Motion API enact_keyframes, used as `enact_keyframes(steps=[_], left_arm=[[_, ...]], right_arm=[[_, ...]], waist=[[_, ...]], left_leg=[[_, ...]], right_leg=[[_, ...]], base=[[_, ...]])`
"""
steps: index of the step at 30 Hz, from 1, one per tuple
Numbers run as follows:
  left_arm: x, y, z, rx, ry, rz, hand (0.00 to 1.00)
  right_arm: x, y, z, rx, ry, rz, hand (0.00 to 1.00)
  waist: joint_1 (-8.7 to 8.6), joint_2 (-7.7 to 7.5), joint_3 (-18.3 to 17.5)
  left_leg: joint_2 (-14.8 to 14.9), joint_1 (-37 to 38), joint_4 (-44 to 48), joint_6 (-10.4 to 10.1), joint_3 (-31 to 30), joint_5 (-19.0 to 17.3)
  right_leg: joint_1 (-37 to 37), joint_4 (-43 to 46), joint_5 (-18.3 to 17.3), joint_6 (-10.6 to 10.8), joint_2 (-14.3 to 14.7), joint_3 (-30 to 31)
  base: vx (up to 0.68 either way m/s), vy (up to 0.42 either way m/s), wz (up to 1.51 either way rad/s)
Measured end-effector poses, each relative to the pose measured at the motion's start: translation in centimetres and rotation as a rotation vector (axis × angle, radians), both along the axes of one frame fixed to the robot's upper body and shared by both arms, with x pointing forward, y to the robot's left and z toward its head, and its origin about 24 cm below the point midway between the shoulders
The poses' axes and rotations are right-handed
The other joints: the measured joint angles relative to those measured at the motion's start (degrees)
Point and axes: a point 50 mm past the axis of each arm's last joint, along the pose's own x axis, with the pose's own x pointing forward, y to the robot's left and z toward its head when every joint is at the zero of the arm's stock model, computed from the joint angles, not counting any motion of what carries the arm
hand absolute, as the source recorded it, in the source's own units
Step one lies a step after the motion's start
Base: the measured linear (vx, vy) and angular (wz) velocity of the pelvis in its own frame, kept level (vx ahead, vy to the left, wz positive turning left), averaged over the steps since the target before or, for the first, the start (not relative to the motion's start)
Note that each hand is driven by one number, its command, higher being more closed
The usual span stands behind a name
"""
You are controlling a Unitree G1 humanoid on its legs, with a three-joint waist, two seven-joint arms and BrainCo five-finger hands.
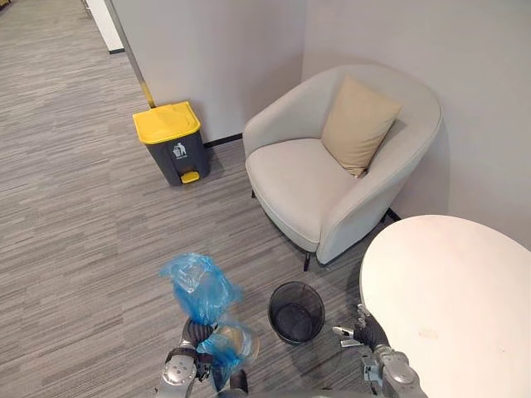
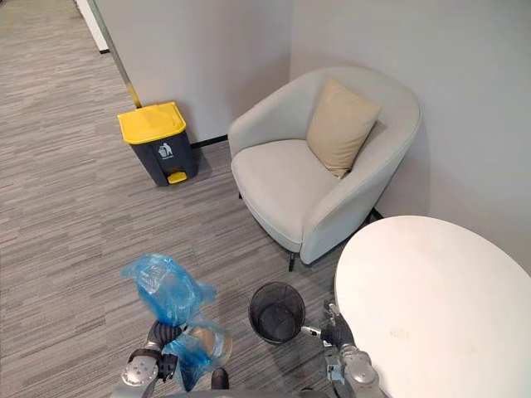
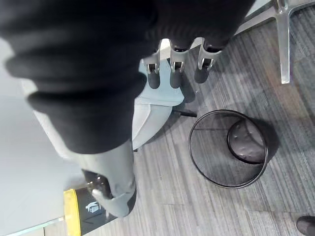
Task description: Gather rubbish on tea table into small bin, then transfer packed bag to large trash can.
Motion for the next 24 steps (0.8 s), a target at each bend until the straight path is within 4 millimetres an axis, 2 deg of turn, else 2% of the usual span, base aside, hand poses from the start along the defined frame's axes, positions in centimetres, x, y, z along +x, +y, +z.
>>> enact_keyframes(steps=[2,5,7,9,10,11,12,13,14,15,16,17,18,20,21,22,23,24], left_arm=[[0.3,0.1,0.2,-0.003,-0.011,0.003,1.00],[1.8,0.4,0.9,-0.004,-0.054,0.003,1.00],[2.5,0.4,1.5,-0.005,-0.086,0.001,1.00],[3.0,0.5,2.0,-0.003,-0.115,-0.001,1.00],[3.0,0.5,2.1,-0.004,-0.121,0.002,1.00],[3.0,0.6,2.4,-0.003,-0.135,0.006,1.00],[3.0,0.5,2.5,-0.010,-0.141,0.009,1.00],[3.1,-0.4,2.5,-0.040,-0.151,0.015,1.00],[3.0,-1.1,2.5,-0.061,-0.156,0.009,1.00],[3.0,-1.3,2.6,-0.066,-0.160,0.007,1.00],[3.1,-1.6,2.7,-0.071,-0.168,-0.003,1.00],[3.4,-1.8,3.0,-0.073,-0.183,-0.011,1.00],[3.7,-1.9,3.2,-0.076,-0.195,-0.014,1.00],[4.5,-2.5,4.0,-0.081,-0.233,-0.048,1.00],[4.5,-2.8,4.4,-0.084,-0.252,-0.060,1.00],[4.5,-2.9,4.5,-0.086,-0.258,-0.066,1.00],[4.9,-3.2,4.7,-0.088,-0.268,-0.080,1.00],[4.9,-3.2,4.8,-0.088,-0.270,-0.082,1.00]], right_arm=[[0.5,0.1,0.1,-0.003,-0.007,0.000,0.00],[1.5,0.1,0.5,-0.011,-0.020,-0.005,0.00],[1.4,0.1,0.4,-0.010,-0.018,-0.005,0.00],[1.4,0.7,0.4,0.000,-0.017,0.011,0.00],[1.4,1.2,0.3,0.010,-0.016,0.017,0.00],[1.6,1.5,0.5,0.009,-0.025,0.033,0.00],[1.9,1.5,0.7,0.006,-0.038,0.033,0.00],[2.7,1.0,1.5,-0.018,-0.080,0.027,0.00],[3.0,0.8,2.0,-0.025,-0.105,0.022,0.00],[3.0,0.8,2.1,-0.025,-0.112,0.021,0.00],[2.9,0.8,2.2,-0.026,-0.121,0.017,0.00],[3.0,0.8,2.4,-0.030,-0.128,0.000,0.00],[3.1,0.6,2.4,-0.030,-0.131,-0.012,0.00],[3.0,0.4,2.4,-0.028,-0.134,-0.062,0.00],[2.6,0.0,2.4,-0.034,-0.132,-0.091,0.00],[2.3,-0.3,2.4,-0.039,-0.131,-0.103,0.00],[2.0,-0.6,2.3,-0.042,-0.124,-0.119,0.00],[2.0,-0.6,2.2,-0.042,-0.123,-0.120,0.00]], waist=[[-0.22,-0.56,1.14],[-0.30,-1.73,3.37],[-0.77,-1.36,3.83],[-1.12,-1.57,4.61],[-1.07,-2.69,4.35],[-0.34,-3.55,3.97],[0.44,-3.47,3.94],[1.00,-0.95,4.69],[1.68,0.39,5.11],[1.90,0.63,5.26],[1.82,1.17,5.68],[1.74,1.07,6.07],[1.68,0.68,6.57],[1.22,-0.33,7.47],[0.49,-0.77,7.71],[0.15,-0.66,7.65],[-0.04,-0.46,7.54],[-0.08,-0.40,7.50]], left_leg=[[-0.39,-0.66,1.55,0.58,0.20,-0.45],[-0.86,-7.20,11.85,1.55,-1.23,-4.36],[-0.64,-10.44,15.50,1.82,-3.78,-5.55],[-0.70,-12.35,16.41,1.92,-5.43,-5.49],[-1.86,-13.64,17.34,1.34,-7.25,-4.97],[-2.17,-15.64,18.37,0.88,-8.27,-4.66],[-1.92,-16.59,18.30,0.32,-8.87,-4.21],[-0.20,-18.48,17.39,-0.11,-10.99,-2.33],[0.55,-19.21,14.84,-0.72,-12.78,-0.55],[1.16,-19.38,13.60,-0.81,-13.32,-0.08],[2.11,-19.32,11.05,-0.84,-13.96,-0.27],[3.14,-19.44,9.61,-0.03,-11.90,-1.71],[3.65,-20.55,11.59,1.44,-9.70,-2.76],[3.49,-23.58,21.75,2.41,-3.36,-3.34],[3.71,-22.99,28.25,4.11,-0.16,-4.94],[4.28,-21.75,31.65,4.10,1.27,-7.33],[5.63,-18.65,35.12,3.36,3.16,-12.55],[5.92,-18.04,35.36,3.05,3.34,-13.48]], right_leg=[[-1.23,2.56,-0.95,0.22,-0.51,0.53],[-5.24,9.64,-3.05,0.70,-2.09,1.34],[-5.69,10.78,-3.85,1.65,-2.09,1.44],[-7.50,19.43,-7.87,2.92,-1.78,4.86],[-7.57,24.35,-10.21,3.01,-0.95,7.03],[-7.46,22.31,-12.39,1.53,-0.26,9.09],[-7.16,20.00,-13.48,0.58,0.27,9.45],[-7.20,18.02,-12.34,-0.58,2.57,7.80],[-8.39,17.85,-11.38,-1.44,4.03,6.11],[-8.84,18.04,-11.24,-1.66,4.41,5.01],[-8.78,17.87,-10.40,-2.95,5.08,2.47],[-8.42,15.68,-8.59,-4.67,4.80,-0.10],[-8.24,14.73,-7.84,-5.32,4.44,-1.27],[-8.10,12.86,-6.21,-6.01,2.29,-4.78],[-7.57,12.12,-5.69,-5.99,1.20,-6.59],[-7.22,11.96,-5.58,-5.97,0.68,-7.80],[-6.93,11.61,-5.30,-5.61,-0.23,-9.72],[-6.90,11.42,-5.19,-5.46,-0.37,-10.09]], base=[[-0.02,-0.009,-0.09],[-0.05,0.000,0.16],[-0.11,0.008,0.57],[-0.14,-0.075,0.82],[-0.14,-0.171,0.80],[-0.15,-0.190,0.62],[-0.20,-0.184,0.47],[-0.25,-0.157,0.50],[-0.25,-0.154,0.57],[-0.27,-0.237,0.70],[-0.22,-0.200,0.85],[-0.17,-0.164,0.89],[-0.13,-0.068,0.81],[-0.15,-0.106,0.91],[-0.13,-0.077,0.96],[-0.13,-0.001,0.98],[-0.09,0.042,0.69],[-0.09,0.097,0.70]])
